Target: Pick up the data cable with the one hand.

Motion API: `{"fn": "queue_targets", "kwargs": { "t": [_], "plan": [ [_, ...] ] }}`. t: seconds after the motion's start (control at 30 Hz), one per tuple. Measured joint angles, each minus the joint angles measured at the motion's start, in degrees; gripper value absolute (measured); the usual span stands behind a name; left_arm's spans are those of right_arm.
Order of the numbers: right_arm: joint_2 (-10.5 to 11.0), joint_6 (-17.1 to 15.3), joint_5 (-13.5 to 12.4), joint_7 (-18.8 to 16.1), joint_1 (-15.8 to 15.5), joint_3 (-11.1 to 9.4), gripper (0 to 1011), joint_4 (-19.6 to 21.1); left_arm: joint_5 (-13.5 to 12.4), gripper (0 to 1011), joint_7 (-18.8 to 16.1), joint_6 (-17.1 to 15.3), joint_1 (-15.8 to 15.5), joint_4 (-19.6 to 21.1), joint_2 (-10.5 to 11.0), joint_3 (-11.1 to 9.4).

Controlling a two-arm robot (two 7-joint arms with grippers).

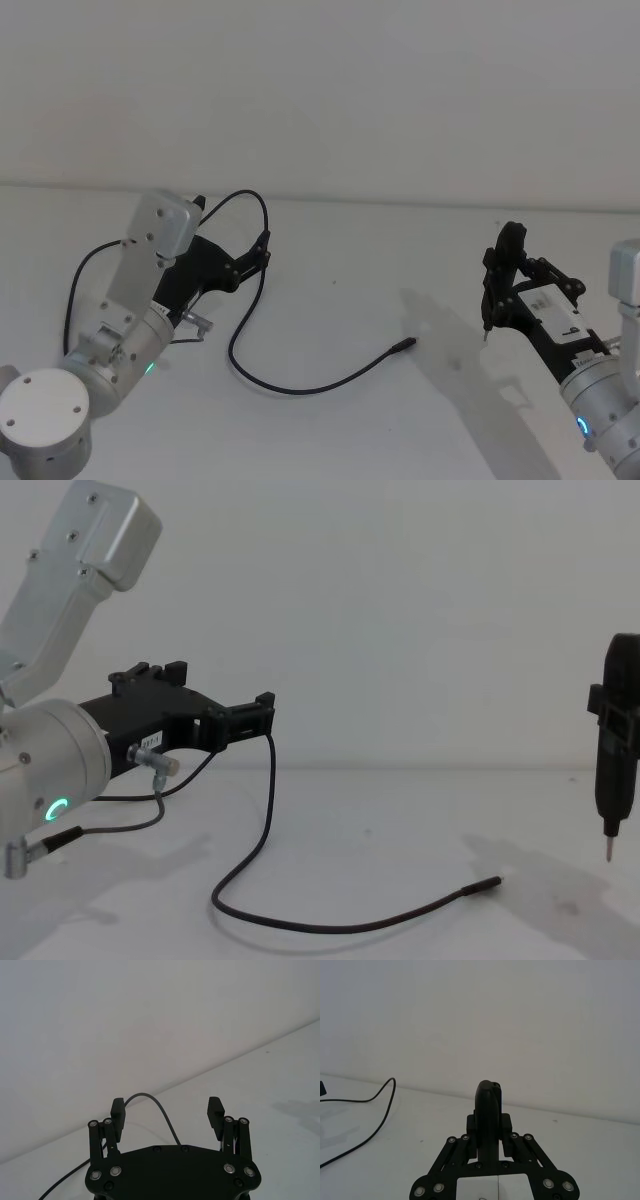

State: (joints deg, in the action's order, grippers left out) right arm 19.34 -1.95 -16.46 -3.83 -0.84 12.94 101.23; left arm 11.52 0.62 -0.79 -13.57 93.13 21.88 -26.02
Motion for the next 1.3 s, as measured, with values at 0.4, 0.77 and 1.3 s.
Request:
{"fn": "queue_targets", "kwargs": {
  "t": [0.4, 0.77, 1.3],
  "plan": [
    [0.0, 0.0, 0.0, 0.0, 0.0, 0.0, 268, 0.0, 0.0, 1001, 0.0, 0.0, 0.0, 0.0, 0.0, 0.0],
    [0.0, 0.0, 0.0, 0.0, 0.0, 0.0, 268, 0.0, 0.0, 1001, 0.0, 0.0, 0.0, 0.1, 0.0, 0.0],
    [0.0, 0.0, 0.0, 0.0, 0.0, 0.0, 268, 0.0, -0.3, 1001, 1.4, -0.8, -0.3, 0.8, 0.2, -0.7]
  ]
}}
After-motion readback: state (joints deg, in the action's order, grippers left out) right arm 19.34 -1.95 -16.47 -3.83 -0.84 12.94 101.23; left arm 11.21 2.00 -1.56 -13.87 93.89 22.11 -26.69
